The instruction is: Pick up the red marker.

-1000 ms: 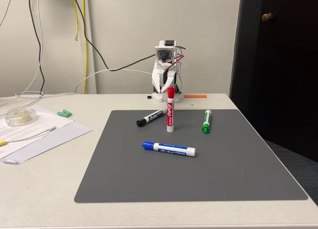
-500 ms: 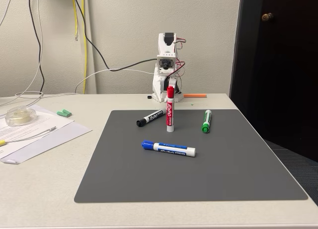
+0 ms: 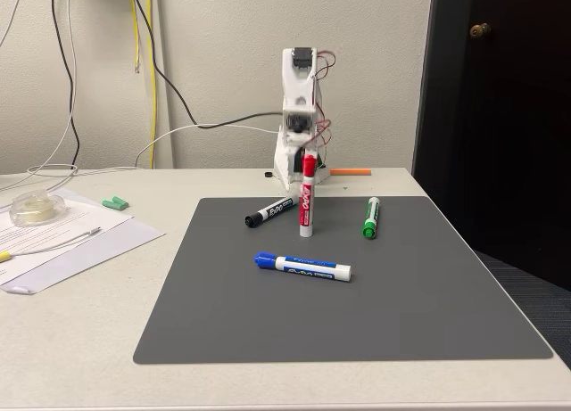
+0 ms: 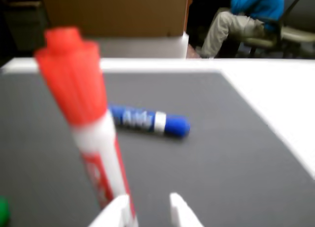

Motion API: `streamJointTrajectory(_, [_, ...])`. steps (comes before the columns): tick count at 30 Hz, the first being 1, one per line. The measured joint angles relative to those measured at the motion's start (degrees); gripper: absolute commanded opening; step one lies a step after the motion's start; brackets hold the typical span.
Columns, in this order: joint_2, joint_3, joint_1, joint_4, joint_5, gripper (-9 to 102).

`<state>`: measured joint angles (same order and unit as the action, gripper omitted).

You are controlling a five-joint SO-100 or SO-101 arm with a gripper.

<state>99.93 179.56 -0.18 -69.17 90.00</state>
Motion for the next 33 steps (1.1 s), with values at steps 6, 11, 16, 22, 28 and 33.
streamJointTrajectory(6, [-2.90, -0.26, -0.44, -5.10, -0.53, 13])
streamJointTrajectory(11, [-3.08, -0.26, -0.44, -5.54, -0.53, 14])
streamJointTrajectory(16, [-3.08, -0.26, -0.44, -6.06, -0.70, 15])
streamJointTrajectory(22, [-3.08, -0.26, -0.44, -6.06, -1.23, 16])
streamJointTrajectory(28, [-1.93, -0.44, -0.44, -4.39, -4.66, 19])
streamJointTrajectory(33, [18.98, -2.29, -0.44, 20.83, -8.26, 19])
